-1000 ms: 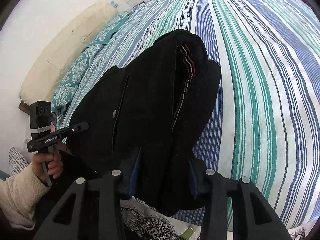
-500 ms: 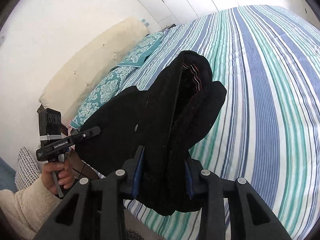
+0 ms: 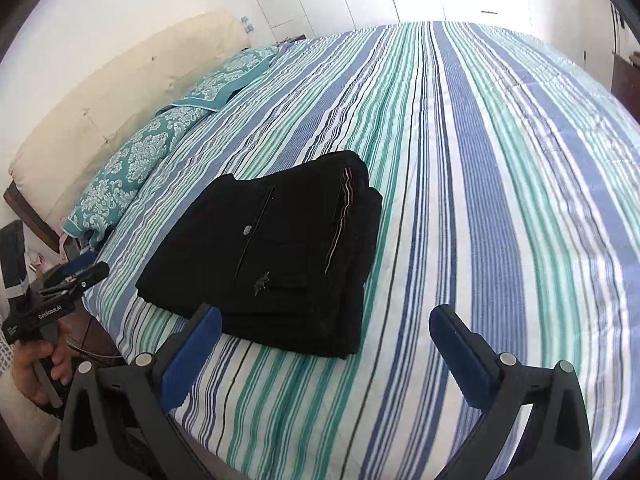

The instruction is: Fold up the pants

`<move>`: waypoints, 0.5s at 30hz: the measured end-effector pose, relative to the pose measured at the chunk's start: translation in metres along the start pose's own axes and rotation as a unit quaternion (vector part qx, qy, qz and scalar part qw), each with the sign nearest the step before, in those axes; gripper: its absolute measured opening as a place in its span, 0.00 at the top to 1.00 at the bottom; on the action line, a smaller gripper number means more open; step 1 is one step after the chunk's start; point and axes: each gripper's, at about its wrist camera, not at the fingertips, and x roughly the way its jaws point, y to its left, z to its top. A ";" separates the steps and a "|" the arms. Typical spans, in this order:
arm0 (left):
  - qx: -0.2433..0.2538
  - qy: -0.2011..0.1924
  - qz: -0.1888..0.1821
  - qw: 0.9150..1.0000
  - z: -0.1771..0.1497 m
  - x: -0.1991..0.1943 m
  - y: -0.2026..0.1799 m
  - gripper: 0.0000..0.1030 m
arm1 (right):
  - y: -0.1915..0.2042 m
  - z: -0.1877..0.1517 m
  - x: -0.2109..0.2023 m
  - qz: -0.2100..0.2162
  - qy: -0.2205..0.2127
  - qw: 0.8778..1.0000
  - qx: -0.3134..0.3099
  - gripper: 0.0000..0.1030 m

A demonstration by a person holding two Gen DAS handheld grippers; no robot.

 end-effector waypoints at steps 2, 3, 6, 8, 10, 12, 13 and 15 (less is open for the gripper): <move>0.005 -0.008 0.019 1.000 0.005 -0.020 -0.011 0.04 | 0.010 -0.006 -0.021 -0.039 -0.011 0.999 -0.017 0.00; 0.001 -0.008 0.023 1.000 0.006 -0.028 -0.014 0.04 | 0.015 -0.010 -0.034 -0.059 -0.022 0.998 -0.025 0.00; -0.014 -0.002 0.025 1.000 0.007 -0.051 -0.018 0.04 | 0.034 -0.020 -0.065 -0.099 -0.050 0.993 -0.038 0.00; -0.013 -0.007 0.032 0.999 0.006 -0.065 -0.018 0.04 | 0.047 -0.027 -0.084 -0.112 -0.066 0.991 -0.040 0.00; -0.010 -0.015 0.040 0.999 0.002 -0.079 -0.020 0.04 | 0.061 -0.036 -0.103 -0.115 -0.083 0.989 -0.043 0.00; -0.015 -0.027 0.059 0.998 -0.004 -0.097 -0.024 0.03 | 0.076 -0.044 -0.118 -0.119 -0.097 0.987 -0.053 0.00; -0.020 -0.036 0.070 0.997 -0.007 -0.105 -0.024 0.03 | 0.086 -0.048 -0.122 -0.121 -0.100 0.986 -0.063 0.00; -0.035 -0.048 0.083 0.995 -0.014 -0.118 -0.025 0.03 | 0.101 -0.056 -0.128 -0.127 -0.098 0.984 -0.083 0.00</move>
